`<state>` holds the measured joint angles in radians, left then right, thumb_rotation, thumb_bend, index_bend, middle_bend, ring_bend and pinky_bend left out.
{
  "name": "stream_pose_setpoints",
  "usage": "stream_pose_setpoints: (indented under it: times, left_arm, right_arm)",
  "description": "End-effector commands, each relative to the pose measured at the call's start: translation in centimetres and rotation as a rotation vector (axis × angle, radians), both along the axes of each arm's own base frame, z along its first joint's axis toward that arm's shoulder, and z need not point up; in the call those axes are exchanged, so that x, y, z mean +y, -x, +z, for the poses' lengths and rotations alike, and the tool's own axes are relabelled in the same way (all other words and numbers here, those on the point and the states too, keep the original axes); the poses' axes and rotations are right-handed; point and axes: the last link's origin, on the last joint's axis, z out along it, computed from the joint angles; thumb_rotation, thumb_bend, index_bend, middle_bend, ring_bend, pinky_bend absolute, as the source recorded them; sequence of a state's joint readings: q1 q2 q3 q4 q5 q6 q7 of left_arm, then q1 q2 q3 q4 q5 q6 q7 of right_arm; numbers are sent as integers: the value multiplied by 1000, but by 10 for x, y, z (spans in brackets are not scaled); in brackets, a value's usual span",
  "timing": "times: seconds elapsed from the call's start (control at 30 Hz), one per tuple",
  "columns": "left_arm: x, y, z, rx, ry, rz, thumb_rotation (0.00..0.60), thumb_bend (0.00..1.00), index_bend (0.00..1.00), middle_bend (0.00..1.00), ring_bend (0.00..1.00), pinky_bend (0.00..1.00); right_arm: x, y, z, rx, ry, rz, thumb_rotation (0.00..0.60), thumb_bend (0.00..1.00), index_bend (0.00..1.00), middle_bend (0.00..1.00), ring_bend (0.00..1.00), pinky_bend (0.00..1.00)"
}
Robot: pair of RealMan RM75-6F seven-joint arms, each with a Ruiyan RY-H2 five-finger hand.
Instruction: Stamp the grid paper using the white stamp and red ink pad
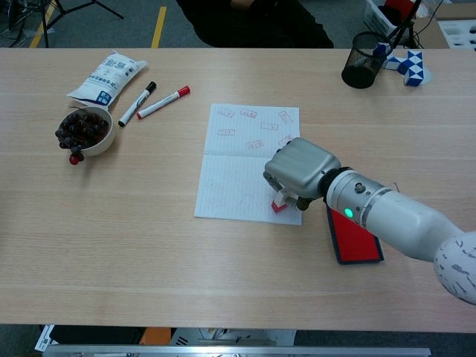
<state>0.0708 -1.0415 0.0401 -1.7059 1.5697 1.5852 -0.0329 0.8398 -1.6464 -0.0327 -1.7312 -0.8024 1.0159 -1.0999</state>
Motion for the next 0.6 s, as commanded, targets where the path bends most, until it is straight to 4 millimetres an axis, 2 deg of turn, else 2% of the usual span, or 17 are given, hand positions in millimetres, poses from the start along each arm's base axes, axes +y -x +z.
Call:
stream_pose_setpoints:
  times: [0.03,0.6]
  left_arm:
    - [0,1,0,0,-1,1,600,175,145,108,160,95]
    - [-2,3,1,-3,-3,11,600,175,145,108,160,95]
  right_arm:
    - [0,-2,-2,10,1,6,600,369,630,477,299,291]
    - [1,-4,-16,63,2,38,600,369,654,486,301,291]
